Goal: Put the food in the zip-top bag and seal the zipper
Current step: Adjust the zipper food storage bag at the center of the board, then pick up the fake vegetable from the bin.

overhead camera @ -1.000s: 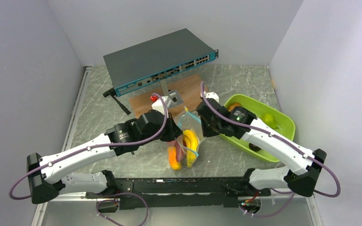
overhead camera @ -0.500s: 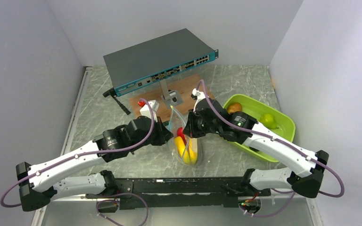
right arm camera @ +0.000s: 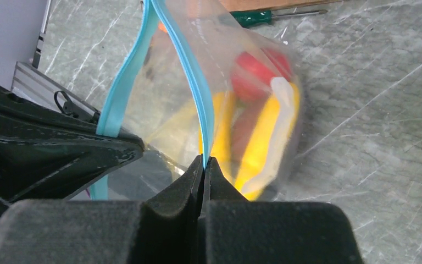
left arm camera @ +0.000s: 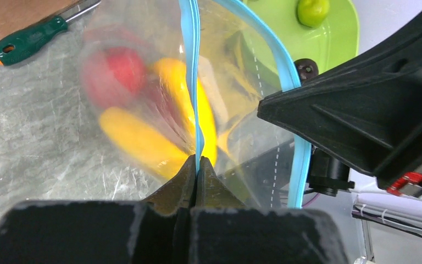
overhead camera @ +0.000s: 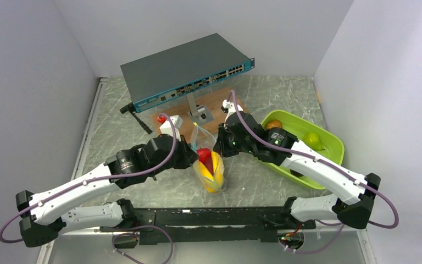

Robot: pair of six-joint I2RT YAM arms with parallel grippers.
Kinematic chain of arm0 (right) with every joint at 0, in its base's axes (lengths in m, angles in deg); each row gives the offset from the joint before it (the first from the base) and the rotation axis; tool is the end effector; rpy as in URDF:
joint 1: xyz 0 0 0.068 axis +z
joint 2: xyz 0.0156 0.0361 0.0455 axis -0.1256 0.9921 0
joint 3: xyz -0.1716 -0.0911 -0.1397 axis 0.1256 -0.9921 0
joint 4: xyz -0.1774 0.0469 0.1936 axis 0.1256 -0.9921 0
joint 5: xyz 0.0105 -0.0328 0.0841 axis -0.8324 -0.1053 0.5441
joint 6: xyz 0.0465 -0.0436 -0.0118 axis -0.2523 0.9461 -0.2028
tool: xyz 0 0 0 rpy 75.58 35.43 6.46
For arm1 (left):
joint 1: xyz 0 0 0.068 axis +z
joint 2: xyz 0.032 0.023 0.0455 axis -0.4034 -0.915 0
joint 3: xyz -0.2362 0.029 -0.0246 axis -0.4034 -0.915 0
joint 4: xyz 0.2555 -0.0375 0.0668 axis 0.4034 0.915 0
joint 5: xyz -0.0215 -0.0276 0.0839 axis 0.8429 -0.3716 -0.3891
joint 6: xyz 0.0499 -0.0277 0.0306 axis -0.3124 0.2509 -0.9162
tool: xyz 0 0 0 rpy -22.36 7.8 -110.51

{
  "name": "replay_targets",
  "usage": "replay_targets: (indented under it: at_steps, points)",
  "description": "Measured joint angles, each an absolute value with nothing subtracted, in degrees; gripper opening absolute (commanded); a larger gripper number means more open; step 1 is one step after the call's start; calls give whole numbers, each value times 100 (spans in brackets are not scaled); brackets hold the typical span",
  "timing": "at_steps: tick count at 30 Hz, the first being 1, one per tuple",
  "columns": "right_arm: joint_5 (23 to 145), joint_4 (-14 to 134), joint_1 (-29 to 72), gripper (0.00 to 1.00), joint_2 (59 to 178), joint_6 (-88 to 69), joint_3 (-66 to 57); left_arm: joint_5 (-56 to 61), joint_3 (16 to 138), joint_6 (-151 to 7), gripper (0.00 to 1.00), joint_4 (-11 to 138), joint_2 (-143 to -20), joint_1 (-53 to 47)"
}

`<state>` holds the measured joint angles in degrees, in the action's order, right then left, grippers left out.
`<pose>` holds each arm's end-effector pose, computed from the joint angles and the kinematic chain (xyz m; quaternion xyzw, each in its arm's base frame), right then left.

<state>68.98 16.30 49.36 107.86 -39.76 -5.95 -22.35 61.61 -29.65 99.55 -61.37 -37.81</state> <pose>0.1611 0.2328 0.3261 -0.1271 0.8977 0.2672 0.3263 0.1275 -0.2057 0.3043 -0.0138 0.8692 -0.3392 0.3596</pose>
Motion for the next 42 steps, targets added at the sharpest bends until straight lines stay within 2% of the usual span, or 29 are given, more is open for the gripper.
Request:
replay_targets:
  at_steps: [11, 14, 19, 21, 25, 30, 35, 38, 42]
  points:
    - [6863, 1731, 4936, 0, 10709, -3847, -705, -2237, 6201, -3004, 0, 9968, -6046, -3781]
    - [7016, 1796, 4936, 18, 10740, -3827, -892, -2237, 6111, -2967, 0, 9977, -6054, -3781]
    - [7095, 1792, 4936, 37, 10768, -3716, -936, -2243, 6242, -3017, 0, 10029, -6105, -3781]
    - [7099, 1772, 4936, 50, 10771, -3668, -890, -2246, 6397, -3041, 0, 10049, -6179, -3781]
    - [6922, 1654, 4936, 61, 10771, -3526, -560, -2239, 6439, -3050, 0, 10005, -6199, -3781]
    - [6234, 1379, 4934, 67, 10801, -3346, 170, -2230, 6164, -2965, 0, 9972, -6188, -3781]
    - [5276, 1322, 4792, 69, 10755, -3248, 430, -2232, 6013, -2856, 0, 9977, -6078, -3781]
    - [4953, 1394, 4348, 69, 10659, -3250, 327, -2235, 6008, -2814, 0, 10051, -5923, -3781]
    - [4953, 1672, 3138, 69, 10349, -3329, -420, -2235, 6008, -2762, 0, 10162, -5737, -3781]
